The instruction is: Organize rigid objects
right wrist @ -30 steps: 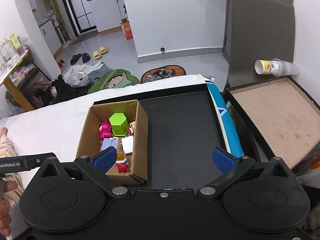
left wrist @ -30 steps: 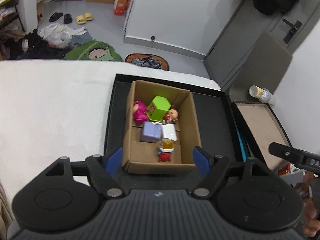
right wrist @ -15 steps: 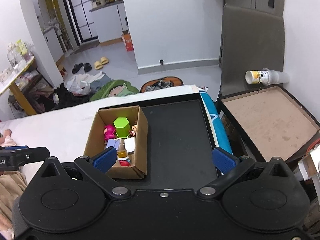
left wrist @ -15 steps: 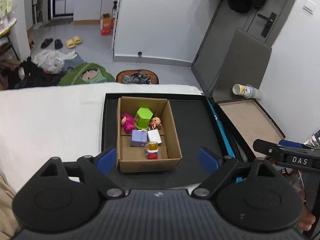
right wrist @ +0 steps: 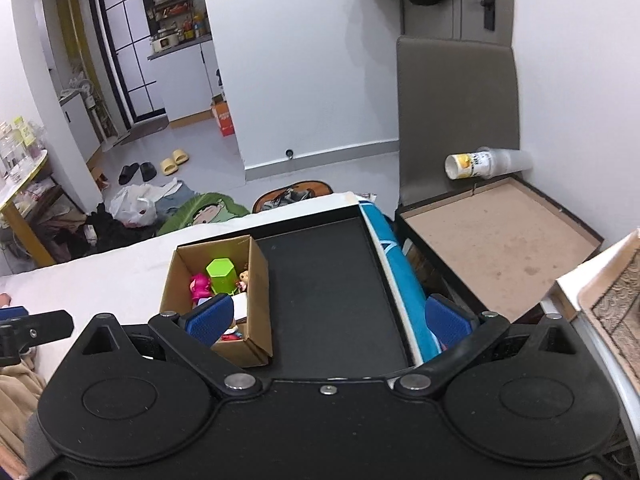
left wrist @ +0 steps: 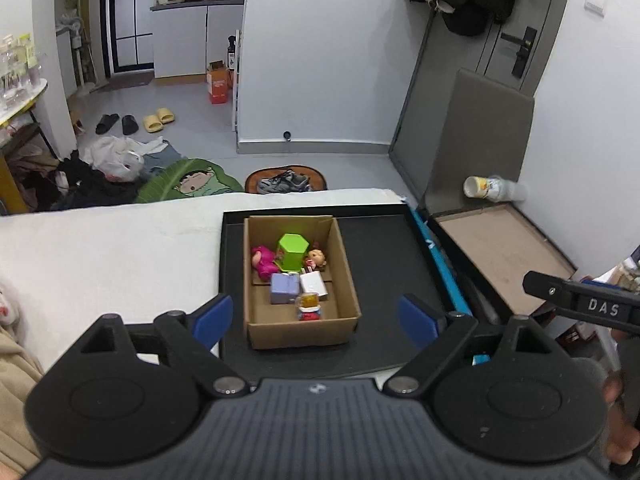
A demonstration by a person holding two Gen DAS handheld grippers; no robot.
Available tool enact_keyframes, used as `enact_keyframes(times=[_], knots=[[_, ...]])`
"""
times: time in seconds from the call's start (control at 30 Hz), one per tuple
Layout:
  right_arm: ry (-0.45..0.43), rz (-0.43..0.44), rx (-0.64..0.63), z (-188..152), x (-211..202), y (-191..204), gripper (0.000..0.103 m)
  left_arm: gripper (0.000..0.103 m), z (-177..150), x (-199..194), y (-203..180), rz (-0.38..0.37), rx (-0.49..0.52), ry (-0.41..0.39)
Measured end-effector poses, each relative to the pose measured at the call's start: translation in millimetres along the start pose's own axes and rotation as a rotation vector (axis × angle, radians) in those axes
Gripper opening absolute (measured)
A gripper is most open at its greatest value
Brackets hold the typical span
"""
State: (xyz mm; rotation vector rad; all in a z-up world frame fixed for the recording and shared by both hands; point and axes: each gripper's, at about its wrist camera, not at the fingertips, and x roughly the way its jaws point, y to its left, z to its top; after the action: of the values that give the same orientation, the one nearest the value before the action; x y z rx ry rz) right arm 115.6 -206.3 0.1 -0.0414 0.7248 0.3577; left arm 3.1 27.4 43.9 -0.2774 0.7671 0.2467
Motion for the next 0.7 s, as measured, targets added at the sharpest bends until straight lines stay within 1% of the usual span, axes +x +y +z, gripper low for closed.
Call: enact_keyframes(times=[0.1, 0.23, 0.4, 0.6, 0.7], knots=[[0.003, 0.012, 0.007, -7, -7, -3, 0.103, 0.089, -5, -7, -4, -0.014, 0.000, -0.008], [-0.001, -0.003, -0.007, -19, -16, -2, 0.103, 0.089, -15, -14, -11, -0.026, 0.042, -0.013], [-0.003, 0.011, -0.036, -29, -24, 5, 0.103, 0.089, -29, -14, -13, -0.045, 0.061, 0.012], [-0.002, 0.019, -0.046, -35, -27, 8, 0.103, 0.089, -45, -8, -15, -0.049, 0.088, 0.044], [0.000, 0.018, -0.048, -39, -29, 7, 0.103, 0.089, -50, -6, -14, -0.037, 0.084, 0.055]])
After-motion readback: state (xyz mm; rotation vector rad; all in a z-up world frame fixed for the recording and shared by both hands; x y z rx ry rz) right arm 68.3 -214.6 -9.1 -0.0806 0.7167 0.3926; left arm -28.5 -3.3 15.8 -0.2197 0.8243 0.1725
